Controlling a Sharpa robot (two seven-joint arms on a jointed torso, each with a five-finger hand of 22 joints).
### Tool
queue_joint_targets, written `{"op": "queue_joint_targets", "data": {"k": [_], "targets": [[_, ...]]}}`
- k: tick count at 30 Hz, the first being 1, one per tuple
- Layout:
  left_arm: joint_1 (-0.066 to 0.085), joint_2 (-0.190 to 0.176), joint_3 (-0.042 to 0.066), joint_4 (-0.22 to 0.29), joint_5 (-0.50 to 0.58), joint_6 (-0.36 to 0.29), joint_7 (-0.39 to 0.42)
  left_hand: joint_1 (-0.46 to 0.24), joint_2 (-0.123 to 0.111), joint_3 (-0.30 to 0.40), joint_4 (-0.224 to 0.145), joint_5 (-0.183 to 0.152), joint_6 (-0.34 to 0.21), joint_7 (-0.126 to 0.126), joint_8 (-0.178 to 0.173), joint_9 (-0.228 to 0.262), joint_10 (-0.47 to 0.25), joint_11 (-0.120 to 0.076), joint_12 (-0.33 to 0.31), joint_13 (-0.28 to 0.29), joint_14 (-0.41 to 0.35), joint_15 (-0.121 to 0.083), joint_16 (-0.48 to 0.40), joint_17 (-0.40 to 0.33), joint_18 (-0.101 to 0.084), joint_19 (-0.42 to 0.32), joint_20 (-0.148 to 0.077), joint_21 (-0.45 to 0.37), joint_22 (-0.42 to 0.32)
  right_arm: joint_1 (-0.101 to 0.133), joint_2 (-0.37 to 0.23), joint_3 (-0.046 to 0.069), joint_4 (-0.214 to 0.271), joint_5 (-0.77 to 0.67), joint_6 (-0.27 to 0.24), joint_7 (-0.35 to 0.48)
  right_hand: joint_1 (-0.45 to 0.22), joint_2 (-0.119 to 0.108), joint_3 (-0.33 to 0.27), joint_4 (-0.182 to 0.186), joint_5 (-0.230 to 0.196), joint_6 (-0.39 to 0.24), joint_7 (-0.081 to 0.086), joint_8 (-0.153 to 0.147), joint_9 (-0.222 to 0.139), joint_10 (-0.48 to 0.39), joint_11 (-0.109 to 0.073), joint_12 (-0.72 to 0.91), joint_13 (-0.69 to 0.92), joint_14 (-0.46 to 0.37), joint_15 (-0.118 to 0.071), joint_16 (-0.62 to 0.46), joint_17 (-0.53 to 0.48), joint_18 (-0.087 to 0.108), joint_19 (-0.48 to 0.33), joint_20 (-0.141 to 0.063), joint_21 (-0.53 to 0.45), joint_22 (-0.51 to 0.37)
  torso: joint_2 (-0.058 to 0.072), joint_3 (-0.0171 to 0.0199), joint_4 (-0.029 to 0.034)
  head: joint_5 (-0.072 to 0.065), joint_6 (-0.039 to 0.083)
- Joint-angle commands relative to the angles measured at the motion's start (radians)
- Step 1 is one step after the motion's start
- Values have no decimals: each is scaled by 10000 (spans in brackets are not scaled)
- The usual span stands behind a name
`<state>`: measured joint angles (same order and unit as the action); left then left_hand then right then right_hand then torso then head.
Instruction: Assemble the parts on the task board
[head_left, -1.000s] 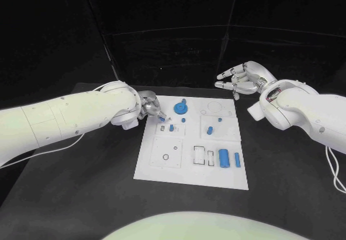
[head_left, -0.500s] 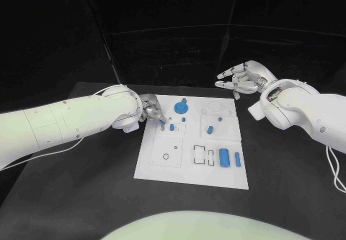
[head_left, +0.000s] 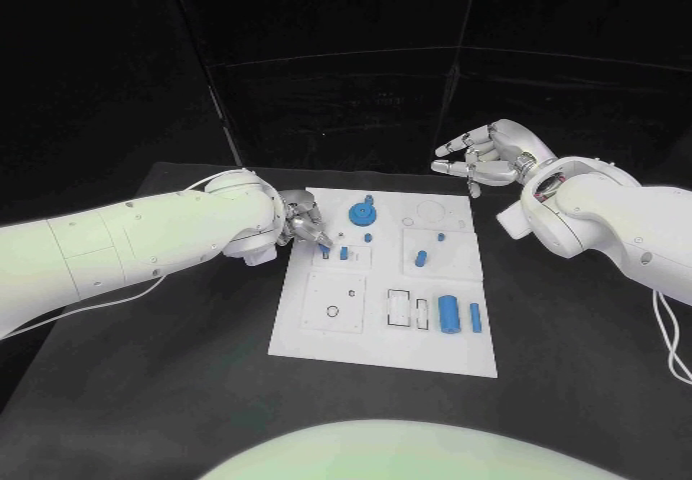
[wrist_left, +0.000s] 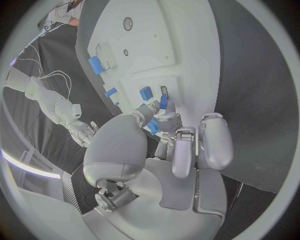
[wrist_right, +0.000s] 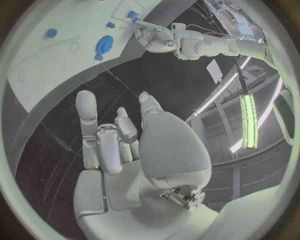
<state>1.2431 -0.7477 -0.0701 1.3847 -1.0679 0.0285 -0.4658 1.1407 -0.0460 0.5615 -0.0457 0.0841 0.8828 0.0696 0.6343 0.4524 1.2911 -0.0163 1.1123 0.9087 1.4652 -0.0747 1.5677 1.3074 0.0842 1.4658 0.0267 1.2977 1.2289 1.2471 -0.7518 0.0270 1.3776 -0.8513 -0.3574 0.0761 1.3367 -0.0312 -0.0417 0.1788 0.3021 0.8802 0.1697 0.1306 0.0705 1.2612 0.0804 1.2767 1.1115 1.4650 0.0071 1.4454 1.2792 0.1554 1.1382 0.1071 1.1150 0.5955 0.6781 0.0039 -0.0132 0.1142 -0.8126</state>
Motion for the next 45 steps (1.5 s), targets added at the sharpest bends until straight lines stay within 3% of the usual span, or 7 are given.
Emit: {"op": "queue_joint_targets", "data": {"k": [1,12,18,29,45], "targets": [[2,-14,-5,16,-105,458,-156,92,18,1074,-1111,64,-12,-54,69,13,91,-2,-33,-12,1056,-59,31,2634,-102,165,-5,15,-12,17,6,7,-1,4,62,63,-16,51,-34,29,52,-7,-19,38,-14,-26,-5,11,4,457,-70,-39,7,102,14,-16,-56,-10,3,8,-2,-2,17],[-2,-31,-5,-28,-105,773,-289,32,-46,1032,-1067,62,52,-94,125,31,134,-23,-14,20,1056,-69,31,2634,-105,167,-12,26,7,17,8,7,-2,4,70,64,-25,62,-42,41,54,-7,-20,41,-14,-24,-6,16,7,458,-70,-41,6,101,17,-16,-56,-9,-5,5,9,54,-9],[-2,-30,-5,-40,-104,881,-326,-17,-100,1000,-1029,61,99,-136,165,45,168,-51,0,42,1056,-88,31,2634,-105,167,-23,28,14,17,16,7,-2,5,98,65,-25,62,-42,41,54,-7,-20,41,-14,-24,-6,16,7,458,-70,-41,6,101,17,-16,-56,-9,-3,10,-21,31,-27],[-2,-16,-5,-73,-104,1032,-354,-105,-178,948,-946,58,162,-212,220,74,224,-106,22,74,1056,-128,31,2634,-104,167,-53,31,25,16,39,7,-21,5,127,66,-27,66,-46,45,56,-4,-21,45,-13,-25,-6,16,5,456,-70,-46,-4,102,15,-16,-61,-18,-2,8,4,4,-65],[-2,49,-4,-119,-104,1140,-363,-232,-238,875,-791,51,278,-303,304,124,285,-178,41,105,1056,-188,31,2634,-110,177,-105,53,62,16,45,7,-30,5,128,66,-25,66,-46,44,56,-3,-21,45,-13,-23,-7,18,8,456,-70,-47,-7,101,18,-16,-57,-10,-1,14,-9,12,-90]]}}
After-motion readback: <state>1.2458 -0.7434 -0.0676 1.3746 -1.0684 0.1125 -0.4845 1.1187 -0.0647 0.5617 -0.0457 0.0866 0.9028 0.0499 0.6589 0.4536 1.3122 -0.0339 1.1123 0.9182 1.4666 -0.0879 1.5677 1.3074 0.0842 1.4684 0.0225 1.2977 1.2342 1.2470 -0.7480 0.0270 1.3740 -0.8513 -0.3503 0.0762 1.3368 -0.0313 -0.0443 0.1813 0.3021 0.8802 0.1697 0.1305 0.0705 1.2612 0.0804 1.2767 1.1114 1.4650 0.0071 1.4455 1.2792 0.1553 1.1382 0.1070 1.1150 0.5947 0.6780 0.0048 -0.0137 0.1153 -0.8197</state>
